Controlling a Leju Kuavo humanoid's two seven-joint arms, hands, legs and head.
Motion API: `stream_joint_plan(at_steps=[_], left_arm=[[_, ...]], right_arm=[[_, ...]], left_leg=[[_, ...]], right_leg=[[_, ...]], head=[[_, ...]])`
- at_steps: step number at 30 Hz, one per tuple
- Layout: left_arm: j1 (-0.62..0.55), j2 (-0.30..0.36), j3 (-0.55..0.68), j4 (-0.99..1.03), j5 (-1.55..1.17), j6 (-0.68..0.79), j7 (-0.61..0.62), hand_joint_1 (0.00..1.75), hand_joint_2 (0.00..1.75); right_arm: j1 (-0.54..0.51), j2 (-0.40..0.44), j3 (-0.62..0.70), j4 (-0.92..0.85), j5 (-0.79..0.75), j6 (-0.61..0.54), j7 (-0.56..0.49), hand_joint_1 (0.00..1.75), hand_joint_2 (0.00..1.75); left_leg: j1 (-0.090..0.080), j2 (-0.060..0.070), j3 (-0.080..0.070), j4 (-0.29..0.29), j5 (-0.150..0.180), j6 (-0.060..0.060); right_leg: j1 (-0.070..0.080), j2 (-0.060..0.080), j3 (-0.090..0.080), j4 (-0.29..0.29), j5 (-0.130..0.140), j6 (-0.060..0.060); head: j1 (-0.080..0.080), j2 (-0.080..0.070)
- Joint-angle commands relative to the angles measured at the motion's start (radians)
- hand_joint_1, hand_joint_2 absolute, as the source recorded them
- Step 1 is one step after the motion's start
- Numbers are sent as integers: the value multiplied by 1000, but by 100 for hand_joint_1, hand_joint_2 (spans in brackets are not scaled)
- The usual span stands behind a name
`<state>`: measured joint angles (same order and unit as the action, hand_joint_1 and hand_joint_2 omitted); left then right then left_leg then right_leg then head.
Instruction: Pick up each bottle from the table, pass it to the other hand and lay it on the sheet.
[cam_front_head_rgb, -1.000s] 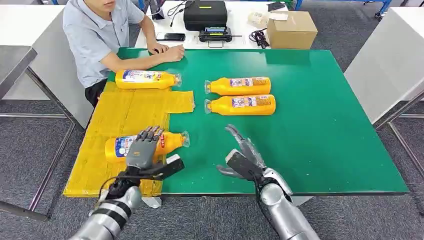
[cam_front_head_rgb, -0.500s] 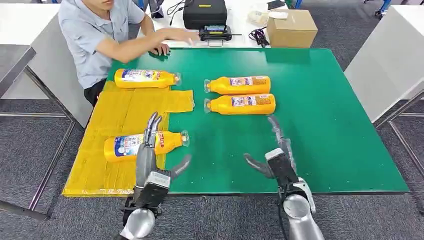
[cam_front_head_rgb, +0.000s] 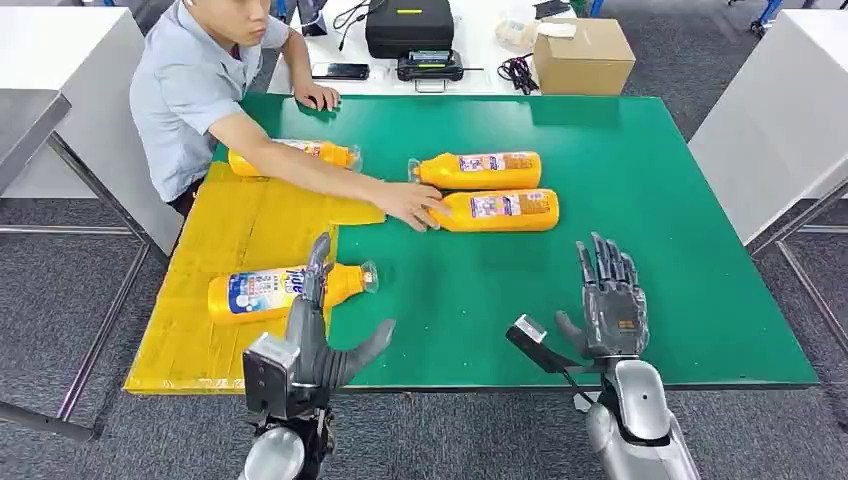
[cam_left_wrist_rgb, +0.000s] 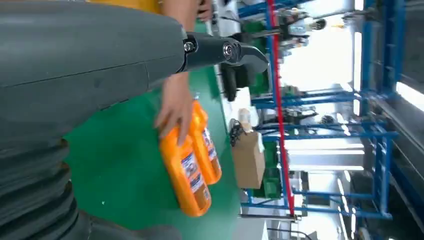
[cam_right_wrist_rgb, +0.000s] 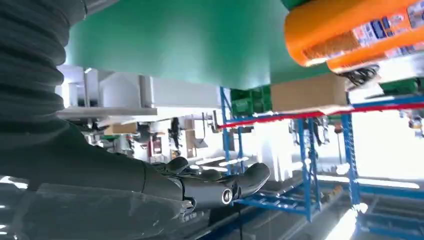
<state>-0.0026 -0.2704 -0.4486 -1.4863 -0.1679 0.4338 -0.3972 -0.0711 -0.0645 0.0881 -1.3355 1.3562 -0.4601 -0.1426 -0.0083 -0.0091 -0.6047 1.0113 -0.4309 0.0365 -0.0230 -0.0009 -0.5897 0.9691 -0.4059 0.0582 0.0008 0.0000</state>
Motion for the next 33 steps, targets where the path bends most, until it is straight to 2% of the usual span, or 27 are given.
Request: stream_joint_plan(at_steps=[1, 11, 18, 26, 29, 33], left_arm=[[31, 59, -32, -28, -116, 20, 11, 0, 175], [28, 64, -37, -32, -140, -22, 37, 0, 175], [27, 54, -36, -31, -186, -27, 67, 0, 175], [25, 53, -37, -26, -188, -32, 69, 0, 175], [6, 55, -56, 1, -184, -69, 89, 0, 175], [-17, 53, -71, 27, -183, -72, 89, 0, 175]], right_arm=[[-71, -52, 39, 132, -9, 15, 9, 0, 175], [-83, -60, 19, 165, -46, 58, -10, 0, 175], [-110, -73, 13, 232, -73, 169, -2, 0, 175], [-119, -75, 6, 244, -96, 181, -13, 0, 175], [-168, -74, 0, 322, -160, 210, -55, 0, 175], [-237, -66, 42, 415, -129, 175, -69, 0, 175]], left_leg=[[2, 3, 5, -1, -2, -3], [2, 2, 5, -1, -2, -3], [1, 2, 5, -1, -2, -2], [1, 1, 3, -1, -1, -2], [1, 2, 3, -1, -1, -2], [1, 3, 4, -1, -1, -2]], right_leg=[[2, 2, 5, -1, -1, -3], [2, 1, 5, -1, -1, -3], [1, 2, 4, -1, -1, -3], [1, 1, 3, -1, -1, -2], [1, 1, 3, -1, 0, -2], [1, 3, 4, -1, 0, -3]], head=[[0, 0], [0, 0], [0, 0], [1, 0], [1, 0], [0, 0]])
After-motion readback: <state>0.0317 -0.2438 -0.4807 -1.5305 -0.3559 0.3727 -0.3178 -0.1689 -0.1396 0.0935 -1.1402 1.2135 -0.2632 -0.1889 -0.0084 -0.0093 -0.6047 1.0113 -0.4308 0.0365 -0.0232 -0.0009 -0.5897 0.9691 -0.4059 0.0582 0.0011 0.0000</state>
